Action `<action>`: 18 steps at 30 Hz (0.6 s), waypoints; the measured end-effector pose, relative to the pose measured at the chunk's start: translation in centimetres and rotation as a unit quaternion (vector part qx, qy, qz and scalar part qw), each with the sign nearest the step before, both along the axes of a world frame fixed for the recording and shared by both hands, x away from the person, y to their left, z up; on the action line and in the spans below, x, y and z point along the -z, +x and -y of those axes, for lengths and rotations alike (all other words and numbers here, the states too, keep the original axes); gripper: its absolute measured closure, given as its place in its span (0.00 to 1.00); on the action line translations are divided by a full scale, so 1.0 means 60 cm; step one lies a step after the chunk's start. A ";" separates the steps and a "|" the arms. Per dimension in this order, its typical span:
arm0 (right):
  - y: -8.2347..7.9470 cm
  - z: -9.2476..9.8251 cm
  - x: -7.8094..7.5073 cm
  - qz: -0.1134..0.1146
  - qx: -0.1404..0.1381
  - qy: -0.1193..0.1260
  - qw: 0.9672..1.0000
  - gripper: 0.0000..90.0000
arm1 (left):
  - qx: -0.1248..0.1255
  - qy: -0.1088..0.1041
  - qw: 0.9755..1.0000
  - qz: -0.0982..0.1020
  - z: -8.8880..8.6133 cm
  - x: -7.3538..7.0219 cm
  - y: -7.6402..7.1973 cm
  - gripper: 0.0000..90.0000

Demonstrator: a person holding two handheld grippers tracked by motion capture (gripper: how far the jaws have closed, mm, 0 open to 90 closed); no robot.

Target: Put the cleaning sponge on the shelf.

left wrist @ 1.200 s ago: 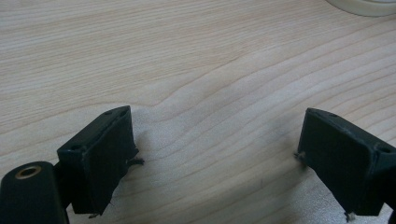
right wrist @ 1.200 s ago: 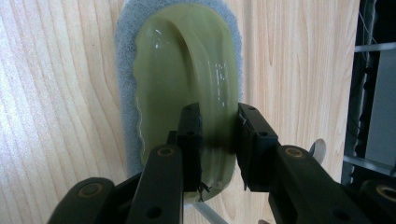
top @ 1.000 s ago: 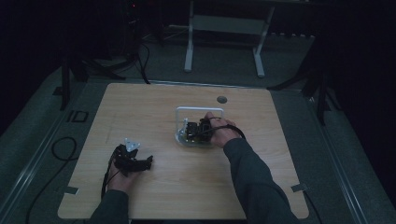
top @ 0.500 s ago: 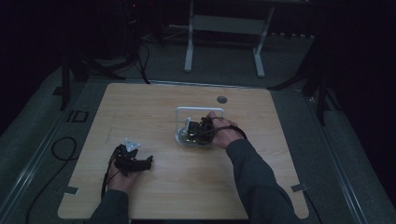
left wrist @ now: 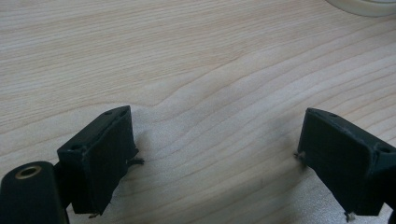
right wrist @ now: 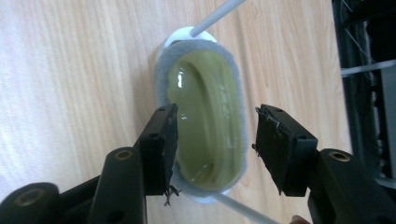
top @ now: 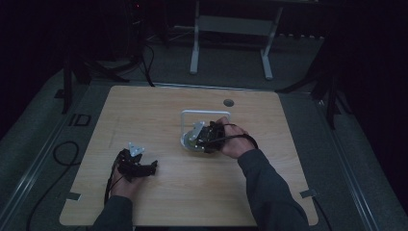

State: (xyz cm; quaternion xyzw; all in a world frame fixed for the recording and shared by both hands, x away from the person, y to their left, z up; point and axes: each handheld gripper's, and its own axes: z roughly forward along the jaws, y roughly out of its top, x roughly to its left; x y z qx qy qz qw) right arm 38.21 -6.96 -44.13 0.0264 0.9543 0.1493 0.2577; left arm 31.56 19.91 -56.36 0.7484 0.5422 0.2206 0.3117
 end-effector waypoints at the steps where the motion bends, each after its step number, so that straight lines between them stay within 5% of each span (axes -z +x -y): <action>1: -0.001 0.002 0.002 -0.005 0.004 0.003 1.000 0.53 | 0.000 0.000 1.000 0.000 0.000 0.000 0.000 0.12; 8: -0.014 0.017 0.010 -0.054 0.039 0.051 0.996 0.50 | 0.000 0.000 1.000 0.000 0.000 0.000 0.000 0.12; 18: -0.032 0.033 0.021 -0.096 0.094 0.117 0.984 0.50 | 0.000 -0.001 1.000 0.000 0.000 0.000 0.000 0.12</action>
